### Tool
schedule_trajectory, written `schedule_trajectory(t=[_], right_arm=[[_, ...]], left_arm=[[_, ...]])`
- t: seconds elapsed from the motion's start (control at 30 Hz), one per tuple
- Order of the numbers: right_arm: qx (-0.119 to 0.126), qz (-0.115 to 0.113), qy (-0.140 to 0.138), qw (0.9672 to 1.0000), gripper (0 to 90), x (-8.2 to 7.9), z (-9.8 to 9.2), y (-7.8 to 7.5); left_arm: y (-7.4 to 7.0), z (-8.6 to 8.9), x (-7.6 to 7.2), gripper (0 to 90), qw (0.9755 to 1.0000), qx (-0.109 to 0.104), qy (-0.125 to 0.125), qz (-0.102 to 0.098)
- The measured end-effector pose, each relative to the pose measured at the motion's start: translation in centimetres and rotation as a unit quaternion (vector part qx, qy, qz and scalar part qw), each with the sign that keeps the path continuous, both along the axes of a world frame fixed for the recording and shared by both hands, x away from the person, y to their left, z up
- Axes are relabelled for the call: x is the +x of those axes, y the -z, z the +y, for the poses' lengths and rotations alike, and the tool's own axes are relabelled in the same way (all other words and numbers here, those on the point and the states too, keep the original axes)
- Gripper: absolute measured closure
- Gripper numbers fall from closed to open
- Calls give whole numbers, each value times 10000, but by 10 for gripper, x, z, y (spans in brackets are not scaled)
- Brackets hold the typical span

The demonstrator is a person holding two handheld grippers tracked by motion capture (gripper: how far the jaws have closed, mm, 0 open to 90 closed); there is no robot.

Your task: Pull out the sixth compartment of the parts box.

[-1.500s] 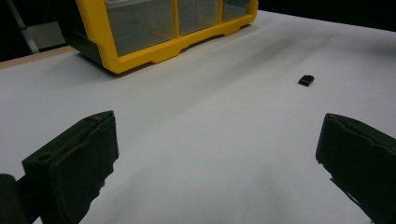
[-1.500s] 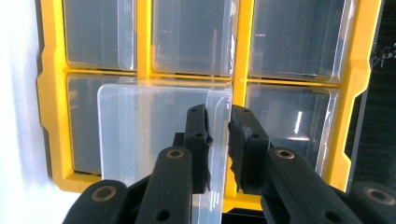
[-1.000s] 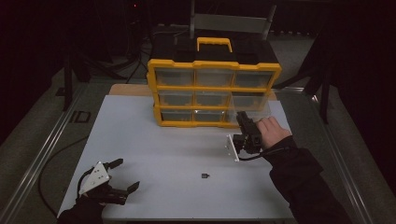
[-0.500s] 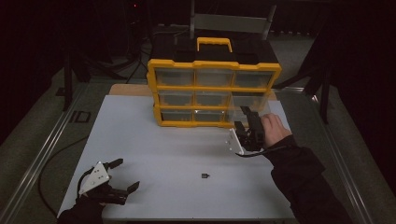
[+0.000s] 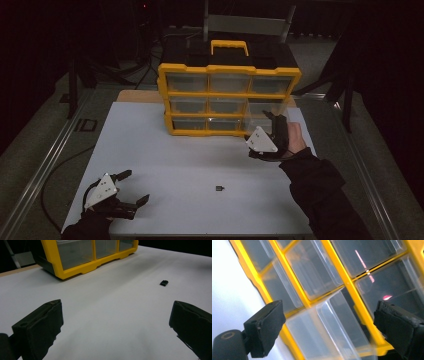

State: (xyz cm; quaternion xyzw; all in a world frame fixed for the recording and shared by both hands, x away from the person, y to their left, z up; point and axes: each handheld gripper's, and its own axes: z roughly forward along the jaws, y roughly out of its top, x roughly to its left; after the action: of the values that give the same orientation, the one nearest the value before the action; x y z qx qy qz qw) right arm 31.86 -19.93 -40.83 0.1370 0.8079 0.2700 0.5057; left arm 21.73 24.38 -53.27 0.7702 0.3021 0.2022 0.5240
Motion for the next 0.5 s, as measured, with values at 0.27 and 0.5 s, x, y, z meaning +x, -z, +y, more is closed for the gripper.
schedule_trajectory(t=[0.27, 0.5], right_arm=[[1449, 664, -197, 9870, 92, -2, -17, -5], [2215, 962, -357, 9698, 77, -8, -28, -1]], left_arm=[[0, 0, 0, 5, 10000, -11, -3, 5], [0, 0, 0, 5, 10000, 0, -6, -11]])
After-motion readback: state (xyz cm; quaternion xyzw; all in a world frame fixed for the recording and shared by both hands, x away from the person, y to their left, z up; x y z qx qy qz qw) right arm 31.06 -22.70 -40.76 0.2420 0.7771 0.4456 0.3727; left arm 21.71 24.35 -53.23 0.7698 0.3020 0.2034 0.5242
